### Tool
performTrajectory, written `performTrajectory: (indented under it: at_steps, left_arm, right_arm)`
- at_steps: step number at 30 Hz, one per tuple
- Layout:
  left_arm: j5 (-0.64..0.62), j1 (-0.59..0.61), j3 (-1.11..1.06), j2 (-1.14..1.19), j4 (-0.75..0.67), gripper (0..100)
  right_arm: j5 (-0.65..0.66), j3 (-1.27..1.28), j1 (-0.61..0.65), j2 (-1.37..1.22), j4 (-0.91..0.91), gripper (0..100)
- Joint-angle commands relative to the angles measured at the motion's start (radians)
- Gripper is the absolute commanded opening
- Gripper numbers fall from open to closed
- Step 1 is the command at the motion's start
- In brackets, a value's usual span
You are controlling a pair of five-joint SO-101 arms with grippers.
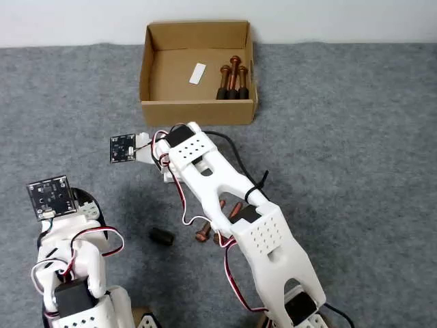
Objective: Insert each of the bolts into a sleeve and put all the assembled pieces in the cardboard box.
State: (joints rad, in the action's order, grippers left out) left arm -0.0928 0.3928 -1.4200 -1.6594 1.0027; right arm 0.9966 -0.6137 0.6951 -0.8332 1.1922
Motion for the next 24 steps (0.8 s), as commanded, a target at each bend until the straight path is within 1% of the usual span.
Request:
performTrajectory:
  at_steps: [1,8,12,15,20,24]
  left_arm:
    - [0.009,0.005,0.007,-0.008,-0.028,0]
    - [0.005,0.0,0.012,-0.008,-0.029,0]
    - [-0.074,0.0,0.012,-0.008,-0.029,0]
    - [-0.103,-0.005,0.013,-0.008,-0.029,1]
    - [-0.101,-0.077,0.051,0.0,-0.017,1]
    - [-0.098,-0.219,0.087,0.002,0.075,1]
  right_arm:
    - [-0.017,-0.017,-0.008,0.116,0.081,0.9]
    - [-0.244,-0.017,-0.058,0.254,0.237,0.9]
    - [-0.364,-0.017,-0.087,0.323,0.318,0.9]
    - [-0.451,-0.017,-0.111,0.369,0.386,0.9]
    - [-0.603,-0.017,-0.17,0.458,0.516,0.9]
    - [-0.701,-0.012,-0.228,0.53,0.605,0.9]
